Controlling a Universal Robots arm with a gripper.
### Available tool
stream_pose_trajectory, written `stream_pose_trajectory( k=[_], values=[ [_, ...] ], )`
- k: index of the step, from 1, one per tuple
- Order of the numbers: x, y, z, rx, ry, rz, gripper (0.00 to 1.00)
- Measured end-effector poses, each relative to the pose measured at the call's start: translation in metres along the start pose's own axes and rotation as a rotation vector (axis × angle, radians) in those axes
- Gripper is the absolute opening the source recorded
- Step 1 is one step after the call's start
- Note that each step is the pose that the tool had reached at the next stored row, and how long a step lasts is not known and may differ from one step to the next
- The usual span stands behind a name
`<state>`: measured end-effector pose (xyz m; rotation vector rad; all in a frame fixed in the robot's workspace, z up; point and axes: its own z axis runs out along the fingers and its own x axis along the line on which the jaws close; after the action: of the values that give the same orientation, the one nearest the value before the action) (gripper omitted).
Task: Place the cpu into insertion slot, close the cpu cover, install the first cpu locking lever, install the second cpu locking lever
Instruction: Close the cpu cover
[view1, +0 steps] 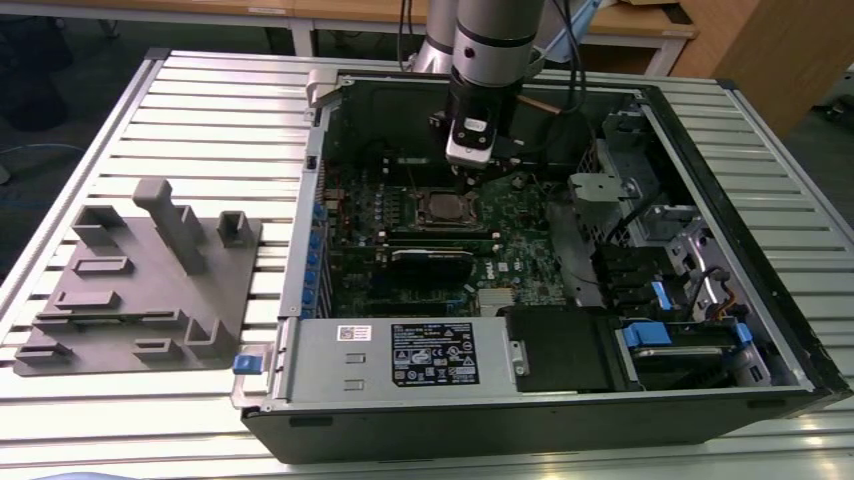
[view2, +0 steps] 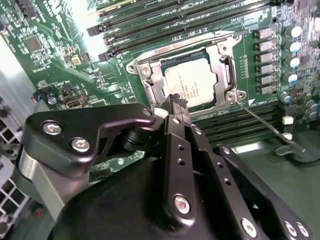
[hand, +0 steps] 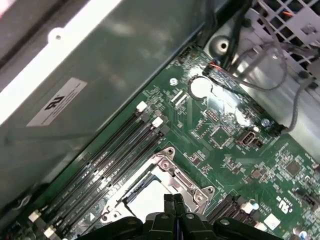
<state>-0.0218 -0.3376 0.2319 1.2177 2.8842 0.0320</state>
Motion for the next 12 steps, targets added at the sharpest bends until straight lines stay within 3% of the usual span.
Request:
stream_pose_trajectory(
  k=[12],
  values=[
    [0.0000,0.0000,0.0000,-0.0002,0.0029,-0.129,0.11]
  ],
)
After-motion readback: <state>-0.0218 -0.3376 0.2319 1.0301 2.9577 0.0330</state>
